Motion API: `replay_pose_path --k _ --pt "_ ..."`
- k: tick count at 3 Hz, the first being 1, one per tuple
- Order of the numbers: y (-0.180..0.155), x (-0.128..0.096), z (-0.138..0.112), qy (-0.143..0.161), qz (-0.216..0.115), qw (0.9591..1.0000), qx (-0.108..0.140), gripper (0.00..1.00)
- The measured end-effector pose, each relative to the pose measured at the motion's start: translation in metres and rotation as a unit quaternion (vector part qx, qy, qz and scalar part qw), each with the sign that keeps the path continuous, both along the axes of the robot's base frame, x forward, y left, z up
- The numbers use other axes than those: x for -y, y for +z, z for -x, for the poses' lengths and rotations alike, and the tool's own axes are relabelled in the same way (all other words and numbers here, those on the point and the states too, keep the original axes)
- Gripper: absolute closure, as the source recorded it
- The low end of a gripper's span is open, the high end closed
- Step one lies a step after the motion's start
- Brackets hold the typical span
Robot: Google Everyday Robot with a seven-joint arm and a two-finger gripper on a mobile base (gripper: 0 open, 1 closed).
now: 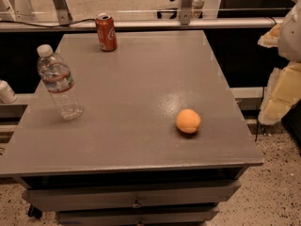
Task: Pick water bottle
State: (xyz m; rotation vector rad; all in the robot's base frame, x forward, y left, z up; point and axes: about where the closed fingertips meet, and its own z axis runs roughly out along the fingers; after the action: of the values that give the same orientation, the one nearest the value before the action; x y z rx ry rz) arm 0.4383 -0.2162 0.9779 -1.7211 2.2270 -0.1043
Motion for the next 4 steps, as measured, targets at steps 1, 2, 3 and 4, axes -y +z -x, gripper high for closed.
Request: replay_pose_path --k 1,2,3,4 --pt "0.0 0.0 0.0 0.0 0.0 1.0 0.0 0.0" --pt "-0.008 -0.013 -0.005 0.009 -0.014 0.9999 0.0 0.0" --pt "-0.019 -0.041 -0.017 0.019 -0.06 0.998 -0.004 0.0" --pt "-0.026 -0.071 -0.026 0.029 -0.118 0.9924 -0.014 0.0"
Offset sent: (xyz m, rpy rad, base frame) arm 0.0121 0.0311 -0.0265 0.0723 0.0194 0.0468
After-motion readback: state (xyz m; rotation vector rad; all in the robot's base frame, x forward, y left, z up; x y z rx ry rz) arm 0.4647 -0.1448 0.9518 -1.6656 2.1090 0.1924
